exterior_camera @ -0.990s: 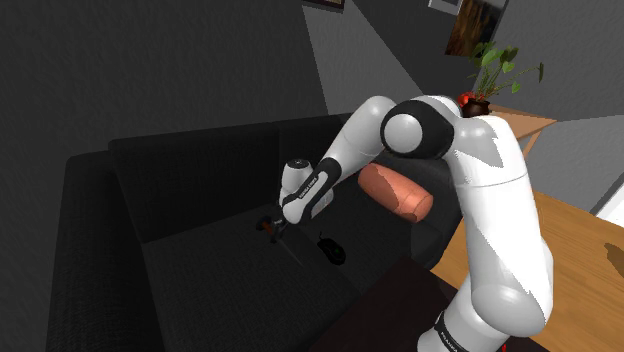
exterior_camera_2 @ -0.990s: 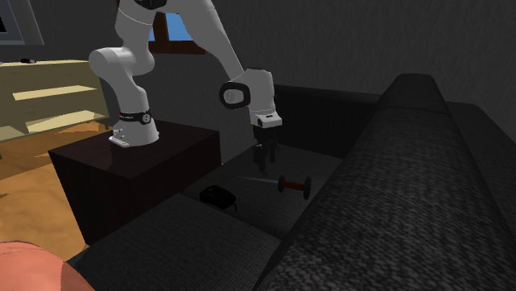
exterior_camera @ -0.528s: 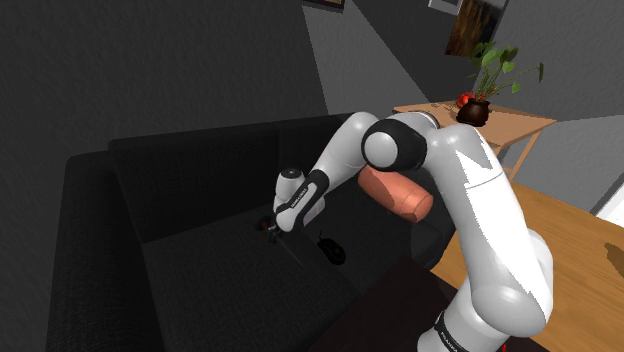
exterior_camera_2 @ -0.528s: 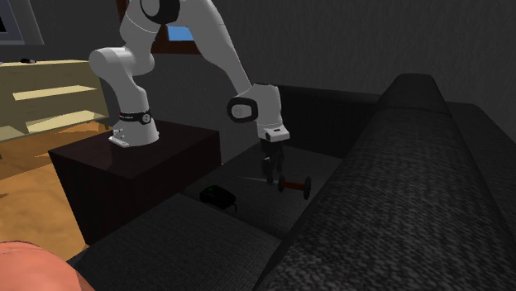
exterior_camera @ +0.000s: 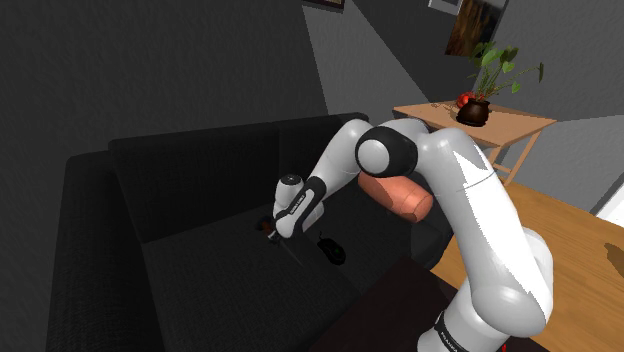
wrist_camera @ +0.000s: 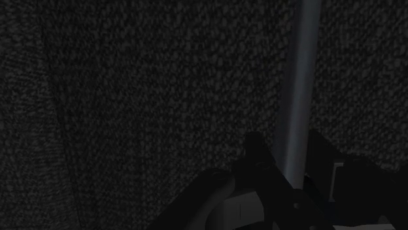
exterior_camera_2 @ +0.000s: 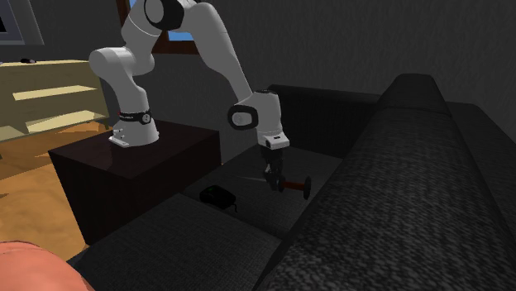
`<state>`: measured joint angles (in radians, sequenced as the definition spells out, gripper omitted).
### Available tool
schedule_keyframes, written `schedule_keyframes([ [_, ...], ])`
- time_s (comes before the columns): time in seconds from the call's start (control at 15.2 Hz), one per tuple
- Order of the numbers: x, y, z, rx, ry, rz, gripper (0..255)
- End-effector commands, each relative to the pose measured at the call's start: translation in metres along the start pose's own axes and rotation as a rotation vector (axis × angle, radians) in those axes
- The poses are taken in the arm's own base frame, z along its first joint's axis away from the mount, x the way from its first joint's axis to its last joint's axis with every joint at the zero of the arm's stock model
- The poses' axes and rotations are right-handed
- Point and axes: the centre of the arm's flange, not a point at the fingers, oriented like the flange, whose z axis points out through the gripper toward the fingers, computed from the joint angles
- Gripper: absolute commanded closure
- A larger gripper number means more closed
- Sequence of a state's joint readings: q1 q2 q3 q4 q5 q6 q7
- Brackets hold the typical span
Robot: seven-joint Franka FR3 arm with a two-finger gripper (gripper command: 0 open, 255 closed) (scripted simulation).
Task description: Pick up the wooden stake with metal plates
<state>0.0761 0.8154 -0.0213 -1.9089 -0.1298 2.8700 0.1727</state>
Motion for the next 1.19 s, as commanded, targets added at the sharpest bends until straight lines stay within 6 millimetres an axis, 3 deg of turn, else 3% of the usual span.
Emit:
schedule_keyframes([
  [0.0, 0.0, 0.0, 0.0, 0.0, 0.0, 0.0, 255],
  [0.4, 0.0, 0.0, 0.0, 0.0, 0.0, 0.0, 255],
  [1.12, 0.008, 0.003, -0.058, 0.0, 0.0, 0.0, 255],
])
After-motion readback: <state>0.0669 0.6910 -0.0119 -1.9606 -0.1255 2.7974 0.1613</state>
